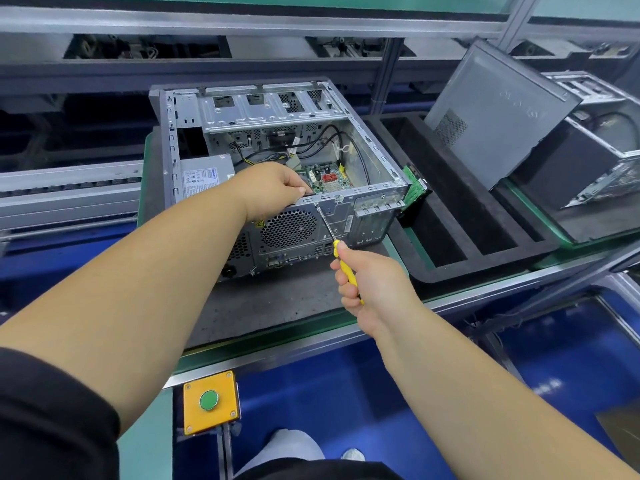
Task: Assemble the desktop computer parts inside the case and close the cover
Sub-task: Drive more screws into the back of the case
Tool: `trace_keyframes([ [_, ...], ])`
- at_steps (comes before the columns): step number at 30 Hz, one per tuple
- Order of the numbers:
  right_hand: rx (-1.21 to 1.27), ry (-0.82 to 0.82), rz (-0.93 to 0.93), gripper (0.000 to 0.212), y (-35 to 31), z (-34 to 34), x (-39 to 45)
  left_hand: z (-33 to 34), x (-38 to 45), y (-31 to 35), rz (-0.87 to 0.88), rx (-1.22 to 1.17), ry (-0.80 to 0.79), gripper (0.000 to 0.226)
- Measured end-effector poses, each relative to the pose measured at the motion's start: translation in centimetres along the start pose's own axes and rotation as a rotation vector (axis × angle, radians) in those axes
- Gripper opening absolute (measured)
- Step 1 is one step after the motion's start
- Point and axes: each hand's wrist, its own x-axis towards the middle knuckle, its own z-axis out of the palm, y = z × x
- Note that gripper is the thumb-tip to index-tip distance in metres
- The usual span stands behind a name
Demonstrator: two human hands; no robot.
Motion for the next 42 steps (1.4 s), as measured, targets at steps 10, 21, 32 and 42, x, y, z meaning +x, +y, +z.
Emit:
trace_keyframes([
  [10, -0.022, -0.069, -0.061, 0.029, -1.9, -2.4, -1.3, 0.3, -0.2, -0.2, -0.03, -0.042, -0.01, 0.025],
  [21, -0.071, 0.073, -0.548, 0.023, -7.0, -6.6, 0.6, 0.4, -0.7, 1.3, 0.065, -0.409, 0.269, 0.025],
  [32, 0.03, 0.165, -0.674, 0.011, -11.4, -13.0, 3.8, 4.2, 0.8, 7.5, 0.135, -0.438, 0.203, 0.025],
  [42, -0.017, 0.119, -0.656, 0.015, -15.5, -22.9, 10.3, 10.2, 6.7, 15.9, 0.133, -0.384, 0.27, 0.027],
])
